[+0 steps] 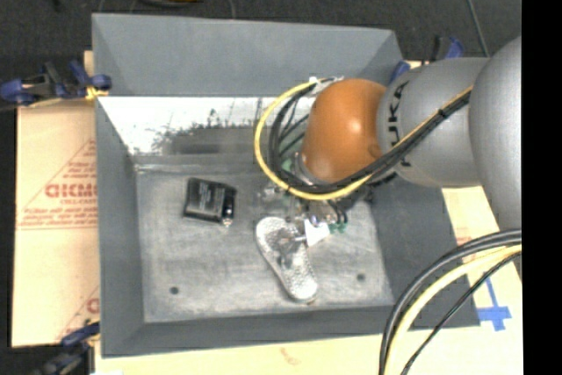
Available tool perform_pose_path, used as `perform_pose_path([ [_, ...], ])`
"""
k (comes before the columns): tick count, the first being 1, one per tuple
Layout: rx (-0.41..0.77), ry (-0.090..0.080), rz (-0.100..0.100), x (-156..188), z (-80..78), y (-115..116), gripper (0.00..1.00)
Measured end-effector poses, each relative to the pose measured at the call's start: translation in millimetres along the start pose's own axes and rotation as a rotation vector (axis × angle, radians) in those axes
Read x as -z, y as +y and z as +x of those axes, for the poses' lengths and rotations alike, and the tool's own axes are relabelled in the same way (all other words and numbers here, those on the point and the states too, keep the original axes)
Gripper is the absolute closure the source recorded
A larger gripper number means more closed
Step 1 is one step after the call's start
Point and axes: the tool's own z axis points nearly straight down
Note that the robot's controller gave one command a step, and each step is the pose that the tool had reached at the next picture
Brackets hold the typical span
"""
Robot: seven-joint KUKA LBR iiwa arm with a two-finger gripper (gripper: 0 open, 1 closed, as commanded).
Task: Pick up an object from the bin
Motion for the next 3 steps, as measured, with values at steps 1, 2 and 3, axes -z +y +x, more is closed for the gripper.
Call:
perform_pose_path([
  [1, -0.082, 0.032, 0.011, 0.8, 10.6, -31.4, 1.00],
  [2, -0.102, 0.012, 0.014, 0.6, 3.6, -24.5, 0.00],
  [3, -0.154, 0.045, 0.018, -1.1, 1.2, -6.3, 1.00],
])
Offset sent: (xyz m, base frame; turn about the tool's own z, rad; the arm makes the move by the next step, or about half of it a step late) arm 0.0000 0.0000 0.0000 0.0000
